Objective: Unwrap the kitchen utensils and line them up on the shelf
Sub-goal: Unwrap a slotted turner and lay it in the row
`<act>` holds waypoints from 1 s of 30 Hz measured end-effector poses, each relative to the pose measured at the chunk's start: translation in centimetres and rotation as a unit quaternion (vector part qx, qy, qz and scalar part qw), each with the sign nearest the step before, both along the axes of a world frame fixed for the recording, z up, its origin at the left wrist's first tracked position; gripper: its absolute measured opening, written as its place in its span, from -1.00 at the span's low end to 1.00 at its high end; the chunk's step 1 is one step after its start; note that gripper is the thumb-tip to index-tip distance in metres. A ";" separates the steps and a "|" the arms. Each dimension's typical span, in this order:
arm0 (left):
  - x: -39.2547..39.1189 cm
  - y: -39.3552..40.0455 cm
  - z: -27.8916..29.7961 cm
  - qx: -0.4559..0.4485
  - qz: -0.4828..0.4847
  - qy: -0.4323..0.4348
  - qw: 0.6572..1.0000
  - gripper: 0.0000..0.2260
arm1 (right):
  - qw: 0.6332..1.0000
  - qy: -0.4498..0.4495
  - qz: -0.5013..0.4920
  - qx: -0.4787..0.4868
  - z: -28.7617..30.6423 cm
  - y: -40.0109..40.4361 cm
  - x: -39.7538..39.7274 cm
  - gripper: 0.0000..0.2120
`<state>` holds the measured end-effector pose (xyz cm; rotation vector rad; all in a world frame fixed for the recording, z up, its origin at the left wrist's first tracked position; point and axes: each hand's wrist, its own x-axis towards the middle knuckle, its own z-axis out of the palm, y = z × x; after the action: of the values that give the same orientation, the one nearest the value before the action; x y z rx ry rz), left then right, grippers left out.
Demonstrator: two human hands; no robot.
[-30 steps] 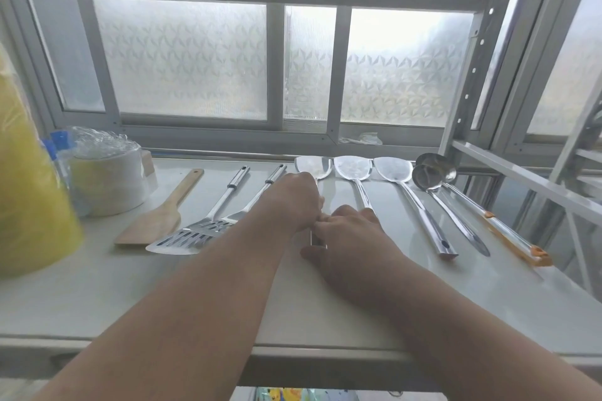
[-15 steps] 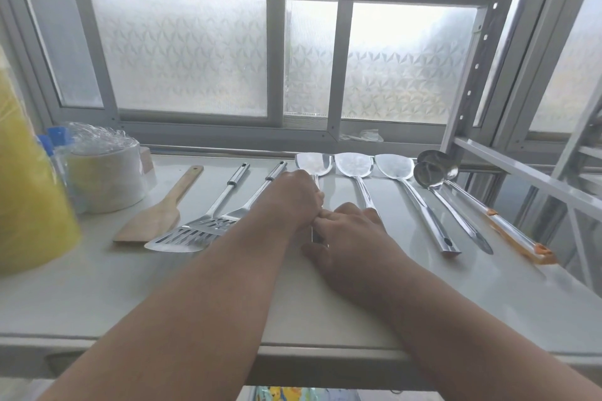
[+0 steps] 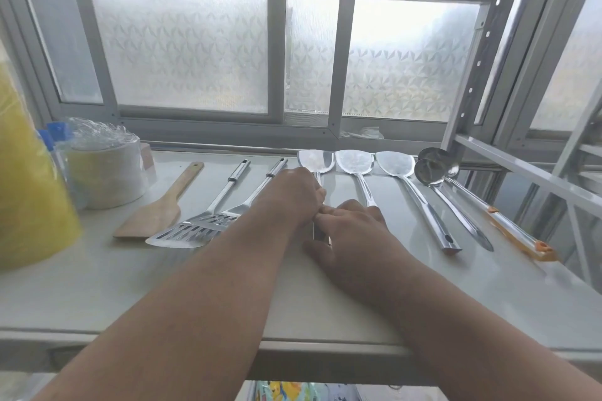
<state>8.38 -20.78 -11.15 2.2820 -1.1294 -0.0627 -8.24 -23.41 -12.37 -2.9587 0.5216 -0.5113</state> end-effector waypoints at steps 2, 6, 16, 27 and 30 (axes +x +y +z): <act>-0.1 0.1 0.0 -0.004 -0.001 0.003 1.000 -0.57 | 1.000 0.000 0.003 0.003 0.1 -0.1 -0.1 -0.77; -0.2 0.2 0.1 -0.001 0.000 -0.001 1.000 -0.59 | 1.000 0.006 0.004 -0.009 0.1 0.0 -0.2 -0.80; -0.2 0.1 0.1 0.001 0.006 -0.004 1.000 -0.61 | 1.000 0.002 0.002 -0.014 0.2 0.1 -0.3 -0.81; -0.2 0.2 0.1 0.003 -0.004 -0.002 1.000 -0.63 | 1.000 -0.018 0.003 -0.012 0.0 0.1 -0.2 -0.80; -0.2 0.3 0.1 0.002 -0.004 -0.007 1.000 -0.64 | 1.000 -0.018 0.002 -0.014 -0.1 0.1 -0.2 -0.79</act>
<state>8.19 -20.53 -11.03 2.2845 -1.1460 -0.0529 -8.46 -23.33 -12.42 -2.9695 0.5095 -0.5763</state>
